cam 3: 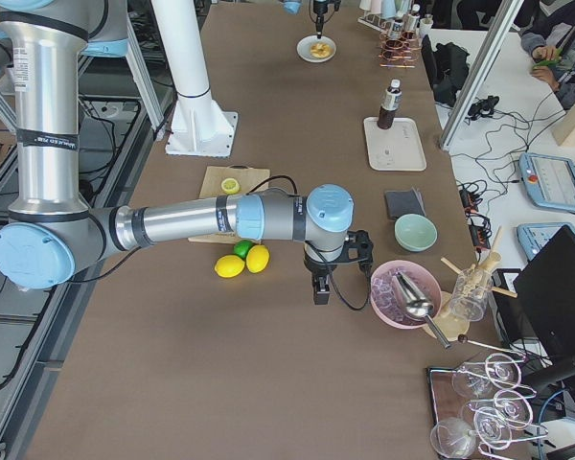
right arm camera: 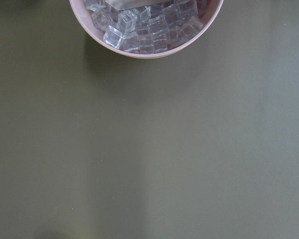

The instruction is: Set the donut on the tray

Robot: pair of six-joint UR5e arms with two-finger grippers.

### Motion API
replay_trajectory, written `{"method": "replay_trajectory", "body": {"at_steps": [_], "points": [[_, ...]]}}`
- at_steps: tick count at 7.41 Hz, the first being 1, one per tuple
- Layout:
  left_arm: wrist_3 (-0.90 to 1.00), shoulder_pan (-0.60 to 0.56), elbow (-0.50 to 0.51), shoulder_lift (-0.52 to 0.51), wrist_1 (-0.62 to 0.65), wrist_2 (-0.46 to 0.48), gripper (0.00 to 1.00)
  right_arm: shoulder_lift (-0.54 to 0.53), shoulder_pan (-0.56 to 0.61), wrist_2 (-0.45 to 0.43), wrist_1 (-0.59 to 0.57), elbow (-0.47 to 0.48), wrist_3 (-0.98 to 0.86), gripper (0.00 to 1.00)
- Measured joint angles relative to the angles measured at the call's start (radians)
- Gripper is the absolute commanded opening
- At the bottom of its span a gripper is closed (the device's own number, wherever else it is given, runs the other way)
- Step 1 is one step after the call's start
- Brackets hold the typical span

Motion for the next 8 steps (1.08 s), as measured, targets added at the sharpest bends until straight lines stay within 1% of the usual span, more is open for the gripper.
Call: {"method": "replay_trajectory", "body": {"at_steps": [1, 2, 3, 4, 5, 6, 7, 8], "points": [[-0.086, -0.001, -0.049, -0.004, 0.002, -0.045, 0.0, 0.004, -0.001, 0.01, 0.001, 0.008, 0.015, 1.0], [-0.181, 0.0, -0.096, -0.022, 0.004, -0.082, 0.0, 0.006, -0.015, 0.019, 0.006, 0.034, 0.075, 1.0], [-0.268, 0.013, -0.147, -0.045, 0.005, -0.108, 0.0, 0.007, -0.038, 0.024, 0.024, 0.067, 0.155, 1.0], [-0.365, 0.051, -0.204, -0.074, 0.007, -0.117, 0.0, 0.009, -0.066, 0.028, 0.051, 0.087, 0.227, 1.0], [-0.488, 0.107, -0.246, -0.125, 0.009, -0.117, 0.0, 0.02, -0.099, 0.033, 0.078, 0.103, 0.31, 1.0], [-0.612, 0.174, -0.27, -0.184, 0.018, -0.098, 0.0, 0.045, -0.143, 0.035, 0.096, 0.123, 0.403, 1.0], [-0.701, 0.232, -0.293, -0.252, 0.072, -0.06, 0.0, 0.076, -0.194, 0.034, 0.104, 0.143, 0.498, 1.0], [-0.748, 0.273, -0.339, -0.322, 0.188, -0.03, 0.0, 0.108, -0.244, 0.031, 0.107, 0.161, 0.58, 1.0]]}}
